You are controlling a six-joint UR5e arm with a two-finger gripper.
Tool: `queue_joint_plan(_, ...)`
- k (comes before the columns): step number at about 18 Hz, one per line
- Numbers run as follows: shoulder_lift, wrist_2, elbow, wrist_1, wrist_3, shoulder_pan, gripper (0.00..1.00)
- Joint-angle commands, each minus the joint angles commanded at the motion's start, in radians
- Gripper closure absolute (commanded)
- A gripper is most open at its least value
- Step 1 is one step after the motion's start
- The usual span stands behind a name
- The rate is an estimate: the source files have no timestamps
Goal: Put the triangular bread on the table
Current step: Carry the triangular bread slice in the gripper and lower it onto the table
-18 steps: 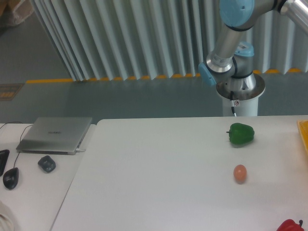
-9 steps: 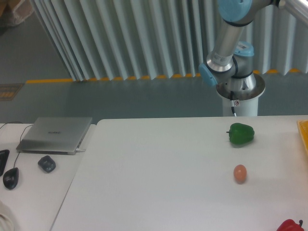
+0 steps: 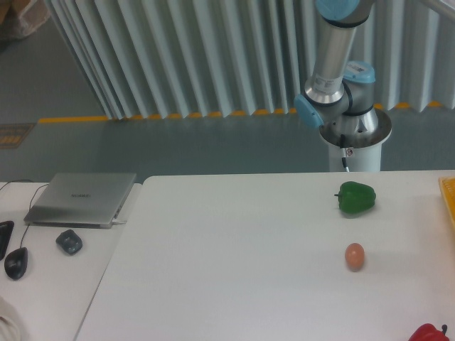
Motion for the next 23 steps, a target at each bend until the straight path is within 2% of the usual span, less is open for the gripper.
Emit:
queue_joint_plan(4,0.011,-0.13,0.005,-0.014,-0.097,-0.018,0.92)
queue_joint_plan(9,0.034,-0.147,0.006,-0.014,-0.129,-0.058,0.92)
queue_joint_plan(12,0.035,-0.175,0.009,-0.005,-0.222,-0.116,0.92)
queue_joint_plan(14,0.031,-0.178,0.009,0.033,-0.311,-0.188,0.92)
queue_joint_plan(17,0.02,-0.172,0.002,0.13,-0.463,-0.265,0.92)
queue_joint_plan(21,0.02,-0.167,-0.008,0.144,-0.471,-0.288,0.92)
queue_joint_plan(23,-0.001,-0.112,-0.009,0.144,-0.466,-0.323,0.92)
